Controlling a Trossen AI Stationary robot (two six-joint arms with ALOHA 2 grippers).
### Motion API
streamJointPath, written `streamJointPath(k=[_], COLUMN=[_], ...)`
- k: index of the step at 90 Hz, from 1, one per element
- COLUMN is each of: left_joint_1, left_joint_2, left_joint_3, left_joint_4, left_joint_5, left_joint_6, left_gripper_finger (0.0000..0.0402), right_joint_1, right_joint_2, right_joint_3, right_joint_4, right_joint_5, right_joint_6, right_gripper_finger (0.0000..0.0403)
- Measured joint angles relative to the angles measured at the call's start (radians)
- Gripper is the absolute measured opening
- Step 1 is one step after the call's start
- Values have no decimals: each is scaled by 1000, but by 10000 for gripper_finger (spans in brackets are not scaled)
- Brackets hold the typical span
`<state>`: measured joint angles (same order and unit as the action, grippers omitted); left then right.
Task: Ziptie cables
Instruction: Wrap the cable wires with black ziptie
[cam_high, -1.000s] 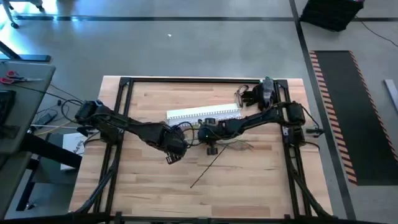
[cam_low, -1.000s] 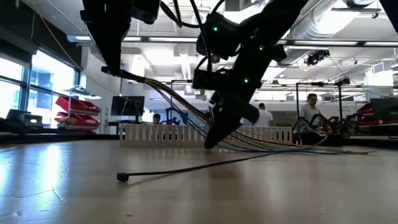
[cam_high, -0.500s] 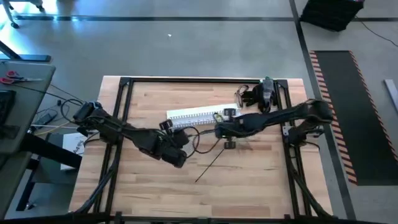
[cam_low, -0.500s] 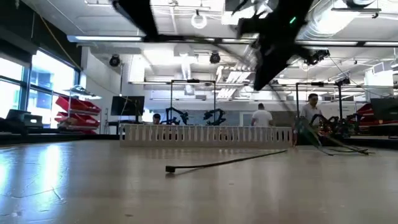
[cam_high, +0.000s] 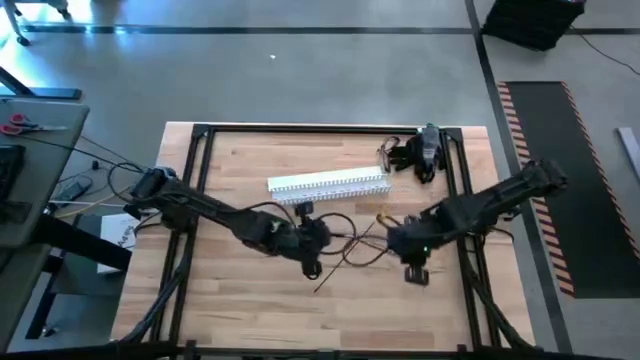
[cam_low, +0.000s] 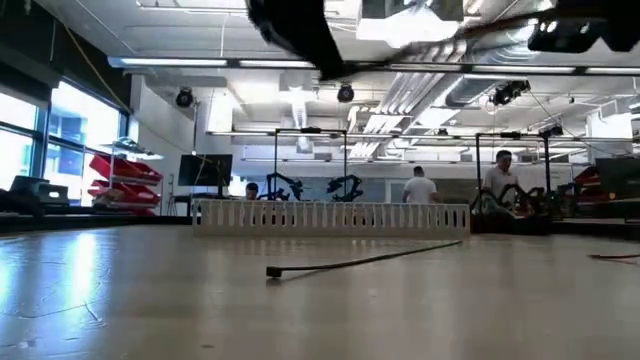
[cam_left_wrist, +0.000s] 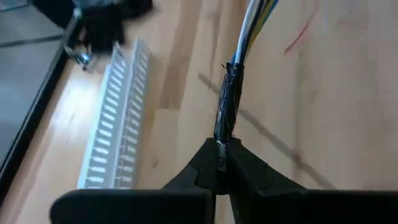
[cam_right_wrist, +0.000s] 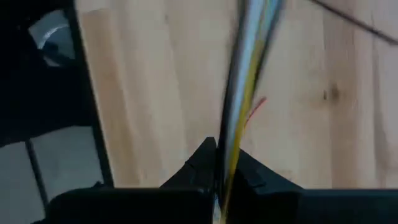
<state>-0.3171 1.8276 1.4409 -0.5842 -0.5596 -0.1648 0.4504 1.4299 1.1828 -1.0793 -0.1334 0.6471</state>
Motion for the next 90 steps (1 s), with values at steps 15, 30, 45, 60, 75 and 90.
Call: streamJointPath(k=[15,30,45,60,75,90], left_joint_1=[23,29,29,28,32,38], left_joint_2=[76,133,192,246,278,303], left_joint_3=[0,0,0,0,-1,-19], left_joint_4=[-110,-265,-359,-361,-365,-388], left_joint_5=[-23,-52,-64,-127,-176,-221], left_joint_6=[-3,-6,-7,26,29,28], left_gripper_finger=[1,1,1,0,0,0], right_joint_1=[-6,-48,-66,-69,-63,-42], right_joint_2=[144,295,398,416,409,408], right_joint_3=[-63,-92,-90,-90,-90,-92], right_joint_4=[116,342,494,495,492,440], right_joint_5=[58,60,13,16,4,-67], right_joint_6=[29,12,-1,33,36,2], right_gripper_finger=[0,0,0,0,2,48])
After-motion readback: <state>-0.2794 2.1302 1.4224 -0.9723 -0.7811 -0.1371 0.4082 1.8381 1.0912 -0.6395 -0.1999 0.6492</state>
